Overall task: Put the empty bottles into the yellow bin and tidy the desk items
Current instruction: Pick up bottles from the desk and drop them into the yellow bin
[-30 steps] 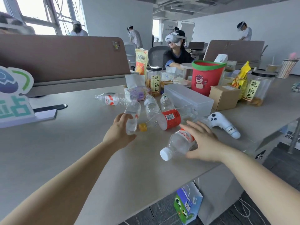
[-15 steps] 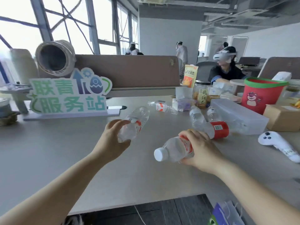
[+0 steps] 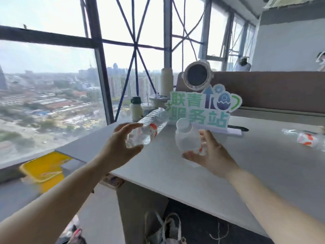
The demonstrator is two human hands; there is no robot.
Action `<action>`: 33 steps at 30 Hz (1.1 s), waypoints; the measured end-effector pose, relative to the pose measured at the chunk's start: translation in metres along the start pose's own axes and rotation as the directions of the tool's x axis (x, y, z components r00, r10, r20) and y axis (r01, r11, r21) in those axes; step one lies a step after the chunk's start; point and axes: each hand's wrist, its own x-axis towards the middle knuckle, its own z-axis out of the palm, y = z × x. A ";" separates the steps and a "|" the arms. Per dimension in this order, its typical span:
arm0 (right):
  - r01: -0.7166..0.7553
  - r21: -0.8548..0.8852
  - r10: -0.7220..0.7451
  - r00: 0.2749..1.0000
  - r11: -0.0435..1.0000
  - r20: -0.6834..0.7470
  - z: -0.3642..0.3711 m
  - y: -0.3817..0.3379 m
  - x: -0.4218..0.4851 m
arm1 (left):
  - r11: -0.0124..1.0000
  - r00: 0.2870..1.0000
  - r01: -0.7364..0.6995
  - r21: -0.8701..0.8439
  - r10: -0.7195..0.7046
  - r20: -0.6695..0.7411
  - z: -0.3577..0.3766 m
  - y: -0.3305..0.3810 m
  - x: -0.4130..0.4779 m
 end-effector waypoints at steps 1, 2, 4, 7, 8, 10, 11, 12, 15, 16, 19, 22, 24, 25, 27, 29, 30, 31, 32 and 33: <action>0.013 0.034 -0.014 1.000 0.999 0.026 0.017 -0.011 0.010 | 1.000 0.999 0.029 0.008 -0.029 -0.018 -0.015 -0.013 -0.004; 0.032 0.064 -0.035 0.998 0.997 0.046 0.033 -0.020 0.020 | 0.998 0.998 0.057 0.013 -0.056 -0.037 -0.028 -0.025 -0.008; 0.057 0.121 -0.066 0.995 0.991 0.069 0.061 -0.037 0.035 | 0.994 0.992 0.109 0.024 -0.107 -0.074 -0.049 -0.045 -0.018; 0.101 0.207 -0.117 0.991 0.973 0.068 0.096 -0.059 0.055 | 0.983 0.978 0.175 0.046 -0.169 -0.120 -0.073 -0.071 -0.034; 0.111 0.227 -0.128 0.990 0.967 0.061 0.108 -0.066 0.061 | 0.979 0.972 0.197 0.046 -0.189 -0.137 -0.080 -0.078 -0.038; 0.122 0.267 -0.142 0.988 0.956 0.060 0.132 -0.079 0.076 | 0.971 0.958 0.238 0.037 -0.228 -0.175 -0.094 -0.096 -0.045; 0.127 0.286 -0.153 0.986 0.950 0.070 0.145 -0.087 0.085 | 0.968 0.952 0.247 0.038 -0.236 -0.193 -0.100 -0.106 -0.046; 0.137 0.303 -0.167 0.983 0.943 0.077 0.160 -0.094 0.095 | 0.967 0.948 0.252 0.045 -0.238 -0.210 -0.106 -0.117 -0.046; 0.178 0.355 -0.217 0.974 0.918 0.073 0.209 -0.118 0.130 | 0.954 0.927 0.290 0.070 -0.262 -0.267 -0.126 -0.153 -0.040; 0.189 0.382 -0.231 0.971 0.905 0.066 0.226 -0.127 0.143 | 0.949 0.918 0.308 0.071 -0.277 -0.284 -0.134 -0.166 -0.035; 0.206 0.469 -0.255 0.966 0.859 0.044 0.274 -0.155 0.180 | 0.938 0.899 0.336 0.085 -0.293 -0.326 -0.160 -0.208 -0.018; 0.224 0.542 -0.273 0.962 0.810 0.011 0.314 -0.183 0.209 | 0.926 0.879 0.363 0.107 -0.302 -0.369 -0.188 -0.245 -0.007; 0.233 0.565 -0.279 0.960 0.792 -0.006 0.337 -0.197 0.223 | 0.915 0.866 0.386 0.115 -0.318 -0.385 -0.203 -0.263 -0.005; 0.237 0.569 -0.279 0.960 0.788 -0.013 0.346 -0.203 0.228 | 0.912 0.865 0.392 0.123 -0.319 -0.388 -0.210 -0.270 -0.005; 0.236 0.577 -0.277 0.961 0.782 -0.018 0.359 -0.215 0.236 | 0.908 0.865 0.395 0.141 -0.317 -0.389 -0.224 -0.280 -0.004; 0.234 0.588 -0.275 0.961 0.774 -0.021 0.367 -0.228 0.242 | 0.908 0.870 0.390 0.153 -0.309 -0.385 -0.241 -0.287 -0.003; 0.237 0.589 -0.276 0.961 0.772 -0.025 0.370 -0.235 0.246 | 0.908 0.872 0.386 0.162 -0.302 -0.384 -0.250 -0.289 0.000; 0.244 0.587 -0.281 0.959 0.772 -0.030 0.372 -0.241 0.249 | 0.908 0.874 0.383 0.170 -0.297 -0.385 -0.257 -0.292 0.003; 0.253 0.584 -0.287 0.957 0.772 -0.035 0.374 -0.246 0.254 | 0.908 0.875 0.381 0.176 -0.293 -0.385 -0.264 -0.295 0.006; 0.259 0.582 -0.292 0.956 0.770 -0.040 0.377 -0.250 0.258 | 0.907 0.876 0.380 0.183 -0.288 -0.387 -0.268 -0.298 0.009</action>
